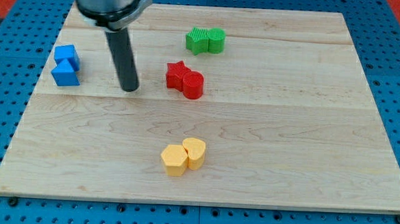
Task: Push the red circle to the center right
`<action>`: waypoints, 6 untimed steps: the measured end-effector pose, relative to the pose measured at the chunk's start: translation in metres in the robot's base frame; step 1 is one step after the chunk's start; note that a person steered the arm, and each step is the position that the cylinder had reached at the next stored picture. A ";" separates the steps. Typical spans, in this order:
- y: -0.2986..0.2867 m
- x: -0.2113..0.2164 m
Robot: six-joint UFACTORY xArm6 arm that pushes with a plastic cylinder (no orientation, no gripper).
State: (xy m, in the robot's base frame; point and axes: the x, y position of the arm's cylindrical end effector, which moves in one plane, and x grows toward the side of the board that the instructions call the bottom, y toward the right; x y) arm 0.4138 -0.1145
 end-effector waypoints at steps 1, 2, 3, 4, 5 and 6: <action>0.022 -0.011; 0.090 -0.013; 0.103 -0.009; 0.092 -0.005; 0.119 0.015; 0.188 0.007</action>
